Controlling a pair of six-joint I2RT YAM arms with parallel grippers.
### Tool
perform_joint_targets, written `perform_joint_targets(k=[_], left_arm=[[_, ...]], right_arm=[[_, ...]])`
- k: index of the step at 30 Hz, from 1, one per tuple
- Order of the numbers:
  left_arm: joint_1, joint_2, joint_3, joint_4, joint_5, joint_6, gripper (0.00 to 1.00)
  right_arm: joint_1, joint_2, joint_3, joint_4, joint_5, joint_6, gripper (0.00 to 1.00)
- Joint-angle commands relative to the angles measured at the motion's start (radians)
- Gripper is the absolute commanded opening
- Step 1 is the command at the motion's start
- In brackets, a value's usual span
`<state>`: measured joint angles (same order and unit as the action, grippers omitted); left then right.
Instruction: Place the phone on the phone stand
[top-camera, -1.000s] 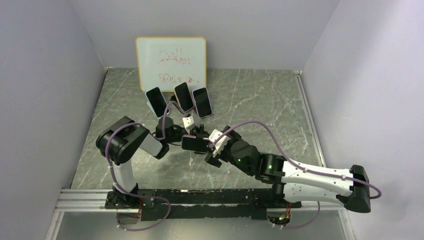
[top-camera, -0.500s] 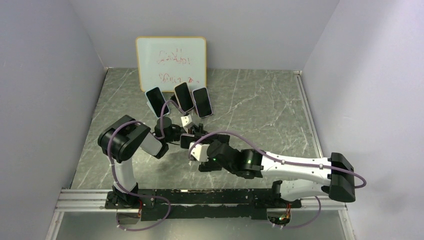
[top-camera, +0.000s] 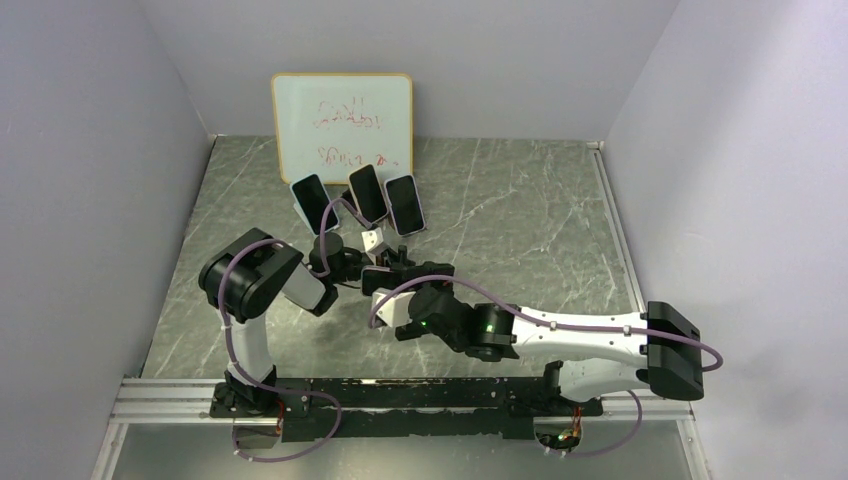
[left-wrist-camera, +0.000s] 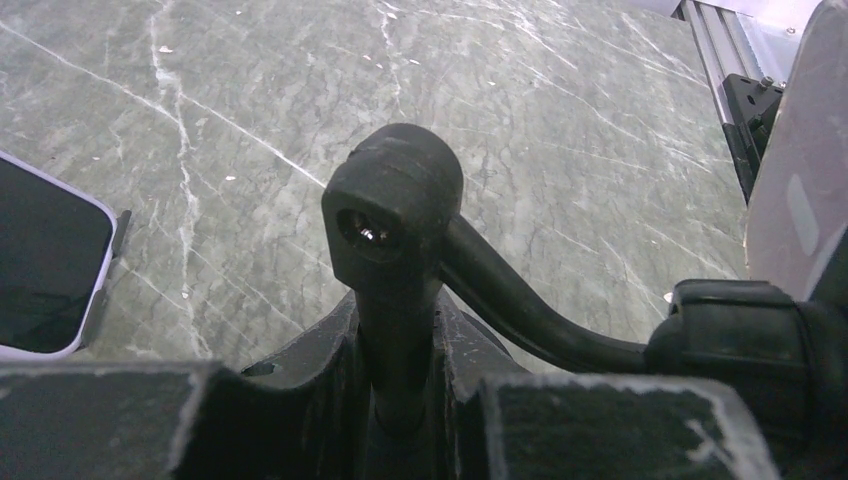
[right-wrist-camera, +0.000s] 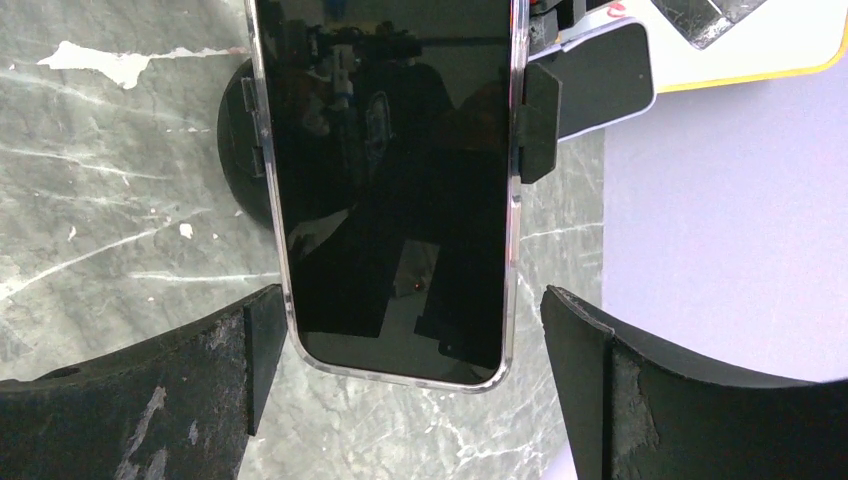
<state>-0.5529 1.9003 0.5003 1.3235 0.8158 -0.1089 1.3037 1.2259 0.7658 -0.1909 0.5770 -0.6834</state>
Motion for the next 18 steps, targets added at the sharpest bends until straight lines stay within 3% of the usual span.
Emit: perform_joint_targets(k=[1,10,13,18], left_arm=[[0.0,0.033,0.003,-0.049,0.021,-0.036,0.05],[-0.004,0.025,0.001,-0.056,0.021,-0.034,0.05],[-0.006,0.026,0.0,-0.055,0.018,-0.037,0.05],[-0.008,0.032,0.001,-0.051,0.016,-0.041,0.05]], right_arm=[[0.004,0.014,-0.013,0.082,0.014,-0.033,1.0],[0.002,0.057,-0.02,0.136,0.003,-0.02,0.97],[0.0,0.076,-0.015,0.152,0.029,0.001,0.89],[0.0,0.1,-0.016,0.171,0.035,0.039,0.67]])
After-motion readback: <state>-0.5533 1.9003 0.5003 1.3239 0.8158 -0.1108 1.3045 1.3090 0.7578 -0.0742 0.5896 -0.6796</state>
